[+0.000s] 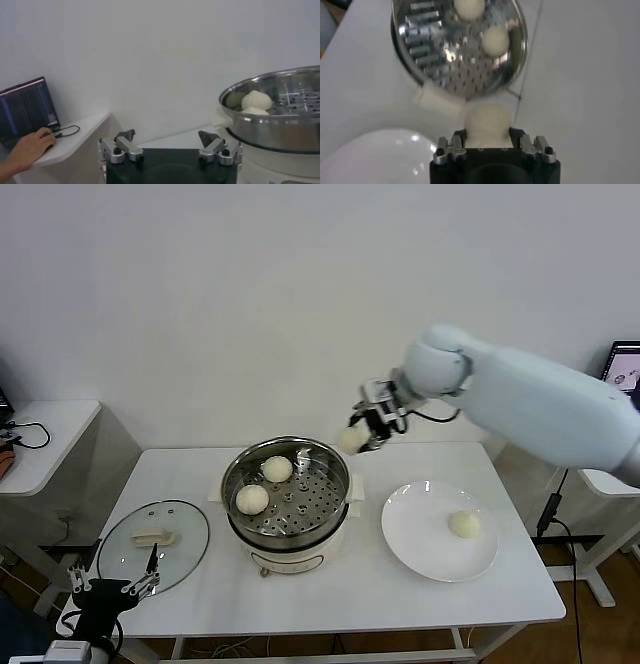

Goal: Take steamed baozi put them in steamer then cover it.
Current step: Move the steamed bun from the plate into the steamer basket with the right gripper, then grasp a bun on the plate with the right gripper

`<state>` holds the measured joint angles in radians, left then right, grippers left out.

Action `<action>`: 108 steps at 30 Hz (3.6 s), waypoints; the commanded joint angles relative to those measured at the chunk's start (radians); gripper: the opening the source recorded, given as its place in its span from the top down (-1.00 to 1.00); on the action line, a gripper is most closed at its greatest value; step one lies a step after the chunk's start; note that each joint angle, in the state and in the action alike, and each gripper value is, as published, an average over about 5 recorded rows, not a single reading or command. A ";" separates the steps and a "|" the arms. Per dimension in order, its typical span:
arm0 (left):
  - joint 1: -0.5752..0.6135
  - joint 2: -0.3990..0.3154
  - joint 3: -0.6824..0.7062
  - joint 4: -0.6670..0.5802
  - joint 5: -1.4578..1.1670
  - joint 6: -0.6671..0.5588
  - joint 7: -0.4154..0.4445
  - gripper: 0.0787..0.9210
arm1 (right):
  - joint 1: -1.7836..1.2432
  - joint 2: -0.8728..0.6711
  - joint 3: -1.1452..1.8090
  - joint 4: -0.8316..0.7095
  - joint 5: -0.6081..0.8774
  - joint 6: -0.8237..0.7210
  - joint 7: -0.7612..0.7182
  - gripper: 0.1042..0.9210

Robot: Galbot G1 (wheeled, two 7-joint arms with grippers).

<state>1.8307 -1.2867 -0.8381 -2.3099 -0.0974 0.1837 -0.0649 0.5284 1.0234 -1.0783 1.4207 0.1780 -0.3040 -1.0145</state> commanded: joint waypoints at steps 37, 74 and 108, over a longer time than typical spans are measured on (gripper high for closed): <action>-0.036 -0.013 -0.013 0.049 -0.014 -0.003 -0.001 -0.77 | -0.058 0.216 -0.201 0.022 -0.202 0.387 0.013 -0.17; -0.060 0.038 -0.007 0.052 -0.021 0.001 0.002 -0.77 | -0.140 -0.360 0.132 0.092 -0.152 -0.004 -0.024 -0.76; 0.002 0.026 -0.016 0.017 0.003 0.001 0.002 -0.77 | -0.778 -0.392 0.578 -0.133 -0.512 0.086 -0.057 -0.76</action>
<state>1.8251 -1.2611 -0.8529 -2.2887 -0.0949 0.1851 -0.0625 -0.1611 0.5854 -0.5636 1.3628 -0.2844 -0.2195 -1.0705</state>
